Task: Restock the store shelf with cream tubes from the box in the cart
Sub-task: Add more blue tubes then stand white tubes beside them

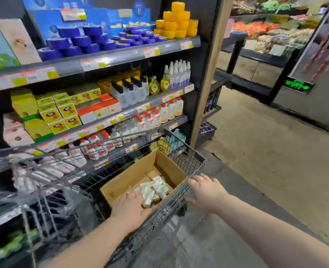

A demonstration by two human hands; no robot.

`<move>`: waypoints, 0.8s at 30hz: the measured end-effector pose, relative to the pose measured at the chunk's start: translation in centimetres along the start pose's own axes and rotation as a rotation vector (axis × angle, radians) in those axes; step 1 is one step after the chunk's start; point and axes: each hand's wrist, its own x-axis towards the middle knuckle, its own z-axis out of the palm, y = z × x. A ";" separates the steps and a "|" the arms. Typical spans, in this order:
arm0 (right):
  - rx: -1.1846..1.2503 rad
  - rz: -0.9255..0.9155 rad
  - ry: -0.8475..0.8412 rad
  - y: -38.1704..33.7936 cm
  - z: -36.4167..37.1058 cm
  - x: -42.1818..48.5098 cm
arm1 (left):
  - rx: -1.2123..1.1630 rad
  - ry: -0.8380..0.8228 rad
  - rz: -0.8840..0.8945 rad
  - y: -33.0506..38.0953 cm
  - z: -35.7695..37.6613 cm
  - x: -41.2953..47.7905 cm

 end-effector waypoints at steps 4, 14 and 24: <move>-0.003 -0.102 -0.098 -0.2 0.7 4.7 | -0.034 -0.035 -0.113 -1.0 1.6 1.1; -0.052 -0.174 -0.260 -0.3 1.8 17.1 | -0.103 -0.181 -0.225 -4.5 3.0 10.3; -0.012 -0.081 -0.450 -0.1 5.9 28.3 | -0.220 -0.336 -0.307 -9.3 6.9 19.0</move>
